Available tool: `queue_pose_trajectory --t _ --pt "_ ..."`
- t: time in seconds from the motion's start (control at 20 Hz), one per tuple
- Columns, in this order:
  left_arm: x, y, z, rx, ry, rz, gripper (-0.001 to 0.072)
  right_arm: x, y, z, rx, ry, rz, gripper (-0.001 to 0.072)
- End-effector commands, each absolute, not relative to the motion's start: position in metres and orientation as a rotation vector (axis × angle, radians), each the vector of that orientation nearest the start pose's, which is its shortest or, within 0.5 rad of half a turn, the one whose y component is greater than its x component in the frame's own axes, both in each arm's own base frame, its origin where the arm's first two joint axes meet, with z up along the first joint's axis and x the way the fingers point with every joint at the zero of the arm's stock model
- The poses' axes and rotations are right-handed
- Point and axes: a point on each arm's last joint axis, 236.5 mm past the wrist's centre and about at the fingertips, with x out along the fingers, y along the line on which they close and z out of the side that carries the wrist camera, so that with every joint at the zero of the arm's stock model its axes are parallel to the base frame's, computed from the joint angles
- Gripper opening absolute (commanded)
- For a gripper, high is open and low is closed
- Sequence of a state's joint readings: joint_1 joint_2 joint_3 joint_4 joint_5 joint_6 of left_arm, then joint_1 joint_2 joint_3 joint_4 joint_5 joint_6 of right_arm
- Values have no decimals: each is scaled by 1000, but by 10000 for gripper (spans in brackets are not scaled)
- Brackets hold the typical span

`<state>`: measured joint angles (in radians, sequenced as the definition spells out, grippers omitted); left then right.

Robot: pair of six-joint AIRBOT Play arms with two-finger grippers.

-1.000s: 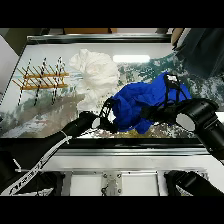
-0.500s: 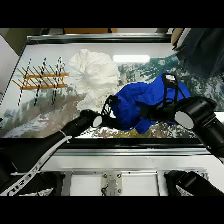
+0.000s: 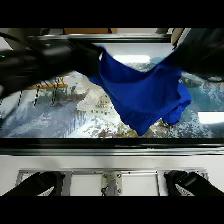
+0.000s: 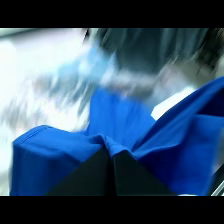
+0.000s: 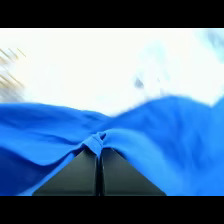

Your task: Fold the clothes and pants, and hang the long-sleeved shirts on hangers.

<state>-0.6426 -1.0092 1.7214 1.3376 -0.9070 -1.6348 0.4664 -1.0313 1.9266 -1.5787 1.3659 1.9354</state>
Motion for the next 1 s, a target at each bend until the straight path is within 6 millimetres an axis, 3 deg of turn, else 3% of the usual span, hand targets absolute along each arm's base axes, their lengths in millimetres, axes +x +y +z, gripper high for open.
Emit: queue_pose_trajectory --t 0.0,0.15,0.25,0.3,0.4,0.5,0.55,0.65,0.75,0.85,0.95 --pt "224 -254 523 -211 8 -907 9 282 168 468 281 327 520 8" --pt "212 -257 547 -210 -40 -939 9 271 181 476 293 306 594 8" --pt "233 -253 538 -179 -7 -867 9 278 181 459 275 357 571 8" --pt "255 -247 518 -178 61 -796 9 285 178 444 256 396 539 8" --pt "297 -234 450 -166 271 -662 9 298 173 393 197 552 469 8" --pt "327 -215 352 -140 556 -531 9 308 164 327 115 762 380 8" --pt "332 -206 305 -115 687 -480 9 309 162 294 51 860 363 8" --pt "320 -206 210 -79 950 -452 10 308 165 237 0 1017 349 8" --pt "287 -224 132 -97 1157 -500 9 296 161 180 -40 1180 319 8" --pt "255 -233 78 -93 1276 -525 9 272 149 140 -86 1345 283 8" --pt "229 -240 49 -100 1348 -549 9 256 141 121 -111 1436 262 9"
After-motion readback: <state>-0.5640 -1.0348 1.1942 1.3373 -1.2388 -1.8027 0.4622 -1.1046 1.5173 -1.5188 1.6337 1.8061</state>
